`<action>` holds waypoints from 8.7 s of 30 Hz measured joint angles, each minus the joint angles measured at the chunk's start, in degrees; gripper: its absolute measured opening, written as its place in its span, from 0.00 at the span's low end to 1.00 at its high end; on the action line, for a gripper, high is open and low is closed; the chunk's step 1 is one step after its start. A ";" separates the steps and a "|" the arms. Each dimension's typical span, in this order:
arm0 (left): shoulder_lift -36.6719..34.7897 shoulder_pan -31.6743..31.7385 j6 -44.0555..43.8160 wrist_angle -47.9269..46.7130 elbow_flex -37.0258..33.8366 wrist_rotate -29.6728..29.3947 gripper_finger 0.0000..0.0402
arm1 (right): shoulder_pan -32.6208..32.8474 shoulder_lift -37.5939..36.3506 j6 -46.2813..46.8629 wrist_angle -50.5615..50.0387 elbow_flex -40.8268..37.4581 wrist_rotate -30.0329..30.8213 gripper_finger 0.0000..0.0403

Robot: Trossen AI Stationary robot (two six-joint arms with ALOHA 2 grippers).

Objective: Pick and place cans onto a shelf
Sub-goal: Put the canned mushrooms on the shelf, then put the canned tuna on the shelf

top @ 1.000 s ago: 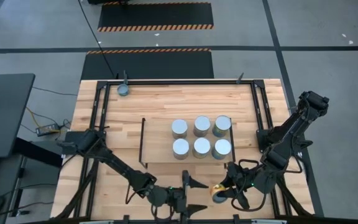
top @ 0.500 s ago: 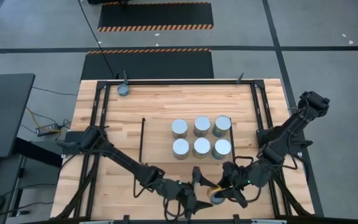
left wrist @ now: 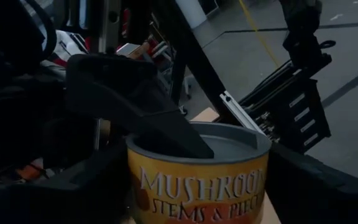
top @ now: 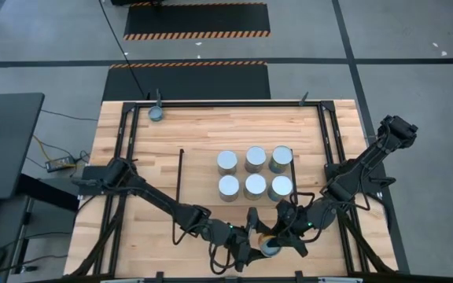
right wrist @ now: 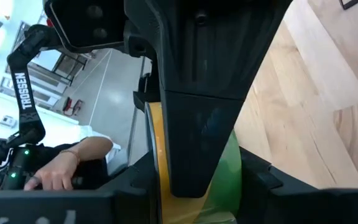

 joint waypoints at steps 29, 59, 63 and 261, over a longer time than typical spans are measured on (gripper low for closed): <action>-8.68 -15.53 -14.99 -16.64 -0.09 -23.59 0.72 | 4.36 -0.22 -23.27 13.52 0.13 9.22 0.45; -23.77 -4.43 -80.64 -87.12 -0.39 -35.21 0.72 | 24.44 -0.16 -34.81 16.92 0.04 29.34 0.45; -29.76 -7.11 -84.39 -85.93 -5.30 -38.17 0.72 | 25.57 -0.13 -33.44 15.32 0.04 29.54 0.45; -55.18 70.66 -72.12 -70.18 -37.72 -19.98 0.43 | 16.11 -0.11 -41.24 12.73 0.02 30.72 0.48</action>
